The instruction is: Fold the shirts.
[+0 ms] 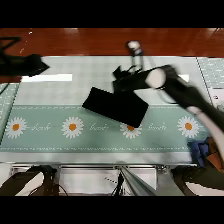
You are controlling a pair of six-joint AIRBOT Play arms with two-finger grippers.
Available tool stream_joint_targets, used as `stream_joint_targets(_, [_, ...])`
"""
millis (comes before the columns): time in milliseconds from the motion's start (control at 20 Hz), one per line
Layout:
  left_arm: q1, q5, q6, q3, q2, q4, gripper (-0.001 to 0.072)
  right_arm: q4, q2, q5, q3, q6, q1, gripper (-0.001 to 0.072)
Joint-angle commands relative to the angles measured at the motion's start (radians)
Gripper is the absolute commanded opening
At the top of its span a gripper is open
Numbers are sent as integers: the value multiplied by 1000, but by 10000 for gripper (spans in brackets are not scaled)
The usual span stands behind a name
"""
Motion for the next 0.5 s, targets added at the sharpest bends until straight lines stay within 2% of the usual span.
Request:
stream_joint_targets(0, [53, -151, -8, 0, 139, 31, 20, 173, -189, -238, 1, 0, 124, 84])
stream_joint_targets(50, [45, -167, -8, -2, 164, 32, 20, 219, -216, -272, 1, -1, 146, 224])
stream_joint_targets(100, [36, -170, -10, -13, 182, 32, 20, 257, -232, -299, 1, -2, 165, 295])
stream_joint_targets(200, [29, -171, -9, -49, 191, 31, 20, 263, -225, -319, 1, -33, 182, 327])
stream_joint_targets(250, [29, -169, -9, -71, 187, 31, 20, 255, -207, -299, 1, -52, 174, 420])
stream_joint_targets(300, [29, -165, -10, -95, 183, 31, 20, 233, -180, -257, 1, -66, 154, 454])
stream_joint_targets(450, [29, -140, -8, -151, 182, 32, 20, 9, -56, -4, 1, -68, 38, 455])
